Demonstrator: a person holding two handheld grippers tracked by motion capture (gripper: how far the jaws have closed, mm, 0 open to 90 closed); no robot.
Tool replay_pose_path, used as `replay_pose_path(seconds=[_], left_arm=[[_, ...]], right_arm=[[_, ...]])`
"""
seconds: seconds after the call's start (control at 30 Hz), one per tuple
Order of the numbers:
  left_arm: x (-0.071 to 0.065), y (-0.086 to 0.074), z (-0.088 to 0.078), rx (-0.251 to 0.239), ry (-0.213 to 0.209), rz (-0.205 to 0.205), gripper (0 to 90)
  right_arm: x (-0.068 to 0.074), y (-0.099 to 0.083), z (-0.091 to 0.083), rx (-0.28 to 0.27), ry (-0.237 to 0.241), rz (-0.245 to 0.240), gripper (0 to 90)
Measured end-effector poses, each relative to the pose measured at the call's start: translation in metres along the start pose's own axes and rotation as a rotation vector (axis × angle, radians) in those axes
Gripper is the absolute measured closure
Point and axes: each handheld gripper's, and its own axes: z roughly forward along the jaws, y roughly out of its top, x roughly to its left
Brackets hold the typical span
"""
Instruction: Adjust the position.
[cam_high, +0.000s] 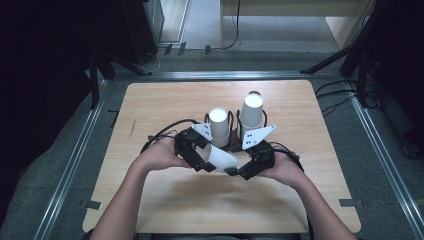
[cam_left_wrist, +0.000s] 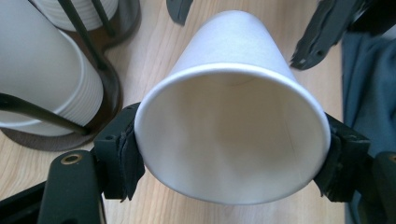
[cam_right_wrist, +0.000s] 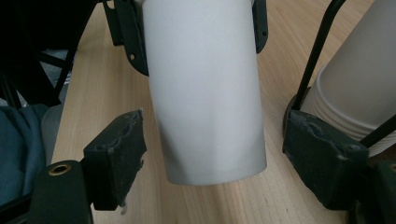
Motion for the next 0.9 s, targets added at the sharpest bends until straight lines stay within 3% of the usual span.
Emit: replay_pose_path(seconds=[0.1,0.43,0.63,0.9], left_arm=[[-0.001,0.002,0.003,0.033,0.014,0.007,23.4],[-0.002,0.013,0.0,0.061,0.005,0.006,23.4],[-0.003,0.011,0.007,0.116,0.009,0.005,23.3],[-0.002,0.011,0.006,0.089,-0.011,-0.006,23.2]], right_arm=[[0.0,0.0,0.001,-0.001,0.0,0.0,21.3],[0.002,-0.001,0.009,0.026,0.005,-0.017,21.3],[0.001,-0.003,0.015,0.041,0.003,-0.011,21.3],[0.002,-0.004,0.02,0.054,0.01,-0.011,21.3]])
